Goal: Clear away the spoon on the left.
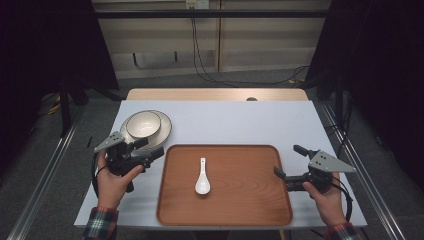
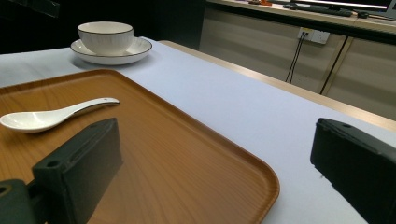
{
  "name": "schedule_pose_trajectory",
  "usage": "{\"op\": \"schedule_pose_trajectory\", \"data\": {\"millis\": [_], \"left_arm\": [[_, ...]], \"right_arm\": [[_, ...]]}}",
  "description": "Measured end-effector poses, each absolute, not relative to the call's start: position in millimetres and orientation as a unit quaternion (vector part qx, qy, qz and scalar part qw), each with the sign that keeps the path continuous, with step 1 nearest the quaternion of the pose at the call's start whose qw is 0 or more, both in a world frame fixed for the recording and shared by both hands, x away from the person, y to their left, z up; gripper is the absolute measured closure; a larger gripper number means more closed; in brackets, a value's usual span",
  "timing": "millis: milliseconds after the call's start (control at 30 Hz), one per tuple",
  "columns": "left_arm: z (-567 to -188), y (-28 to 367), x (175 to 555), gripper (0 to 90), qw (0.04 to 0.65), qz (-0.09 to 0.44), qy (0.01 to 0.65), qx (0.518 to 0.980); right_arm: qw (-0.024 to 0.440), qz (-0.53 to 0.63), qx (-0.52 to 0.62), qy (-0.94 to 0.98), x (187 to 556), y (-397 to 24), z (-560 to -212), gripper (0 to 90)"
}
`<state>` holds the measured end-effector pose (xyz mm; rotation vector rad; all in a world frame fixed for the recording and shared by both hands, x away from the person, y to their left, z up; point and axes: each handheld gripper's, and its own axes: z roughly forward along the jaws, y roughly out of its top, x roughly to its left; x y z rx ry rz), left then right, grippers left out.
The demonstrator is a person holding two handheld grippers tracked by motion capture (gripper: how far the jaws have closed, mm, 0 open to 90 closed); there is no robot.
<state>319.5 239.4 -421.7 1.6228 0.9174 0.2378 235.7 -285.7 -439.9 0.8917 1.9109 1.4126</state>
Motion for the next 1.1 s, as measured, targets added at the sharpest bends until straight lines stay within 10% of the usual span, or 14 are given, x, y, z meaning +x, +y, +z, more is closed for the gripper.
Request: {"op": "schedule_pose_trajectory", "data": {"millis": [1100], "left_arm": [[-434.1, 271.4, 310.7, 2.9, 0.584, 0.129, 0.325, 0.733]], "right_arm": [[0.298, 0.527, 0.337, 0.721, 235.6, -286.1, -440.4, 1.3]]}}
